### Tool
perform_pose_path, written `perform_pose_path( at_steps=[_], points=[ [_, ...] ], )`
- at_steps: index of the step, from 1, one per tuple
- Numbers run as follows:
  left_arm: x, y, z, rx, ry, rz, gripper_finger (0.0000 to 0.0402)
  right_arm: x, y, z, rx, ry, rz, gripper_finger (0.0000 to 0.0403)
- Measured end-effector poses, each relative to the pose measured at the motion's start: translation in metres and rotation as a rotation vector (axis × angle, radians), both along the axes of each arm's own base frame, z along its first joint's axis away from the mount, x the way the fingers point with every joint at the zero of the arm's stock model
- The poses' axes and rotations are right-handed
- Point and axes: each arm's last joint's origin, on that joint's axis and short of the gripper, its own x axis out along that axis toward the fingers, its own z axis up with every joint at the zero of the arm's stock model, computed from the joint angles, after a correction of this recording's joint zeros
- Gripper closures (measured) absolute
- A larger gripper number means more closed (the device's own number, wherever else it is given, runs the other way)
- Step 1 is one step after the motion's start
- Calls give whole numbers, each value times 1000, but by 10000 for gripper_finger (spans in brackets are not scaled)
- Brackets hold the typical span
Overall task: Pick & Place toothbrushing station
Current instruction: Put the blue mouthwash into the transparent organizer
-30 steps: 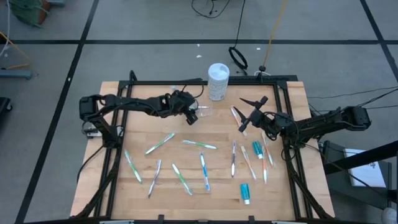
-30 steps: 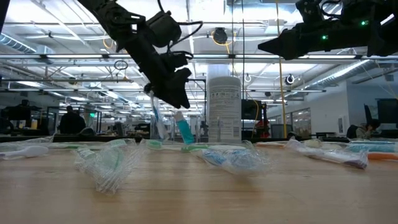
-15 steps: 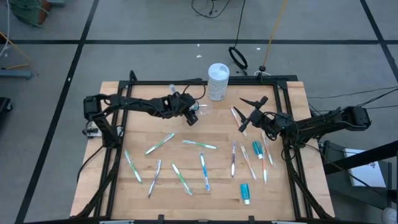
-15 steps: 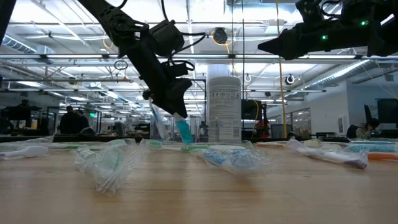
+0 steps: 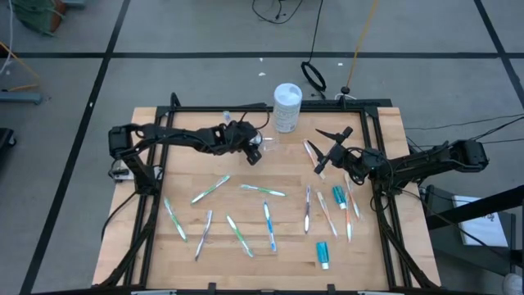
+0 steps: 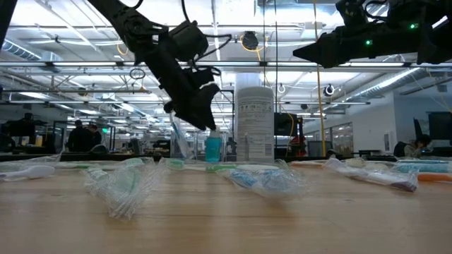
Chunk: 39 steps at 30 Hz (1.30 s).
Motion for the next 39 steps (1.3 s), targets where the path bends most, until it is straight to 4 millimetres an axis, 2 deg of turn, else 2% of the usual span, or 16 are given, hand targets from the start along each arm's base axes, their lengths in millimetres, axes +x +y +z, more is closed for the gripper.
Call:
perform_pose_path(
  at_steps=[6, 10, 18, 26, 39],
  points=[
    [6, 2, 17, 32, -65, -14, 188, 0, 0, 0, 0, 0, 0, 195],
    [7, 2, 19, 10, -76, -14, 188, 0, 0, 0, -1, 0, -1, 195],
    [9, 4, 13, -13, -79, 12, 188, 0, -1, 0, 1, -1, -4, 195],
    [15, 10, -9, -34, -56, 59, 188, 0, -1, 0, 2, -1, -3, 195],
    [11, 13, -3, 52, -28, 131, 188, 0, -1, 0, 1, -1, -5, 195]
  ],
)
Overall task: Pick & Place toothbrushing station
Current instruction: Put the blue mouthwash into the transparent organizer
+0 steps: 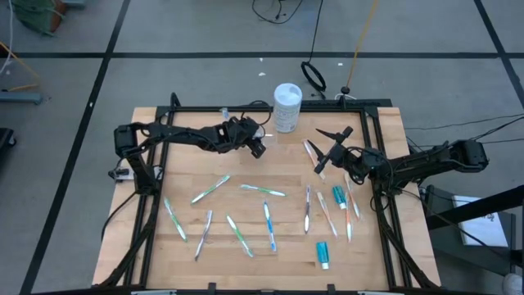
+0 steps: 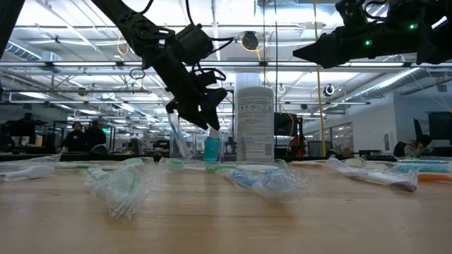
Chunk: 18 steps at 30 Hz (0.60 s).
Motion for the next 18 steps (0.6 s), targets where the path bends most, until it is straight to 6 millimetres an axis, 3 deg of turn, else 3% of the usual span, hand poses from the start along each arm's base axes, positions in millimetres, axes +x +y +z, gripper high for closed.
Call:
perform_pose_path(
  at_steps=[18],
  points=[
    [-7, 21, 3, 28, 12, 38, 188, 0, 0, 0, -1, 0, -1, 195]
  ],
)
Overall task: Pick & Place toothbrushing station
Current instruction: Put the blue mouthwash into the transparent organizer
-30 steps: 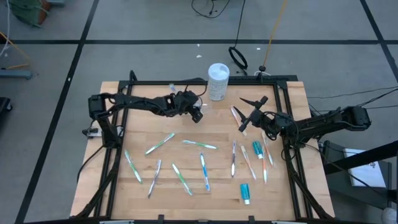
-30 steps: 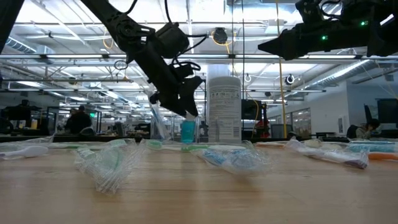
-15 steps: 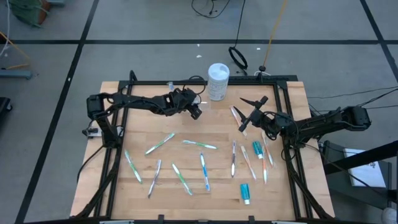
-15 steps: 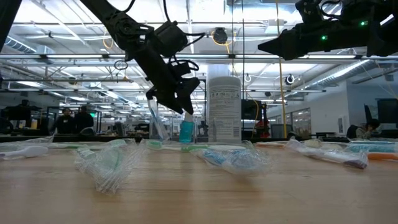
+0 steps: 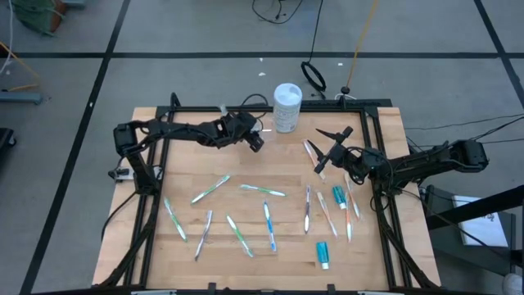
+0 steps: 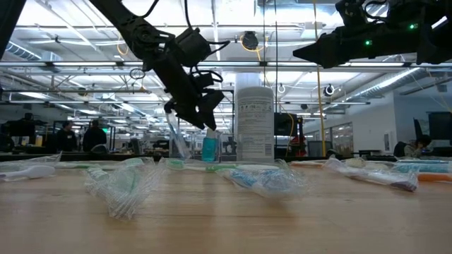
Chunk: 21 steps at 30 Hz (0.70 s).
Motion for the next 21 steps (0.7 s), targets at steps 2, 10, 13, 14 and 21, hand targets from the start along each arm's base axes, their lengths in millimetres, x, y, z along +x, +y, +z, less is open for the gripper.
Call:
perform_pose_path(
  at_steps=[2, 10, 13, 14, 21],
  points=[
    [2, 3, 5, 17, 0, -3, 188, 0, 0, 0, 0, 0, 0, 195],
    [4, 20, 35, 75, 92, 32, 188, 0, 0, 0, -1, 1, 0, 195],
    [5, 23, 42, 59, 113, 17, 188, 0, 0, 0, -12, 9, -3, 195],
    [6, 22, 44, 56, 116, -12, 188, 0, 0, 0, -21, 15, -5, 195],
    [5, 13, 41, 1, 211, -177, 188, 0, 0, 0, -42, 32, -10, 195]
  ],
)
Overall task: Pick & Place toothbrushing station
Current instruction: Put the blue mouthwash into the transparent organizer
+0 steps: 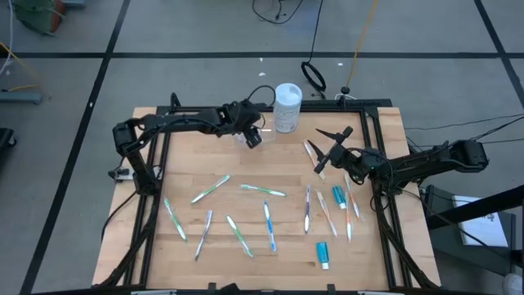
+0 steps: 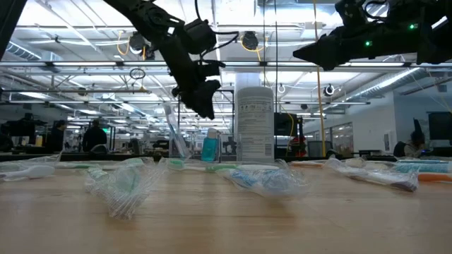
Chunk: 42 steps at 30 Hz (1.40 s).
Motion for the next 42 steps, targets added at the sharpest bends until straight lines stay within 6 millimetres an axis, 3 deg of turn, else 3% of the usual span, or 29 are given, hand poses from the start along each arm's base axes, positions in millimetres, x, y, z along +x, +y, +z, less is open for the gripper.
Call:
perform_pose_path(
  at_steps=[5, 11, 19, 31, 42],
  points=[
    [-4, 1, -8, -17, 12, 33, 188, 0, 0, 0, -5, 3, -1, 195],
    [0, -1, -6, -73, -103, 133, 188, 0, 0, 0, -12, 7, -3, 195],
    [13, 1, -31, -73, -80, 155, 188, 0, 0, 0, -6, 4, -1, 195],
    [7, 1, -30, 2, 32, 164, 188, 0, 0, 0, -5, 3, -2, 195],
    [3, -1, -32, -51, 67, 159, 188, 0, 0, 0, -4, 3, -1, 195]
  ],
)
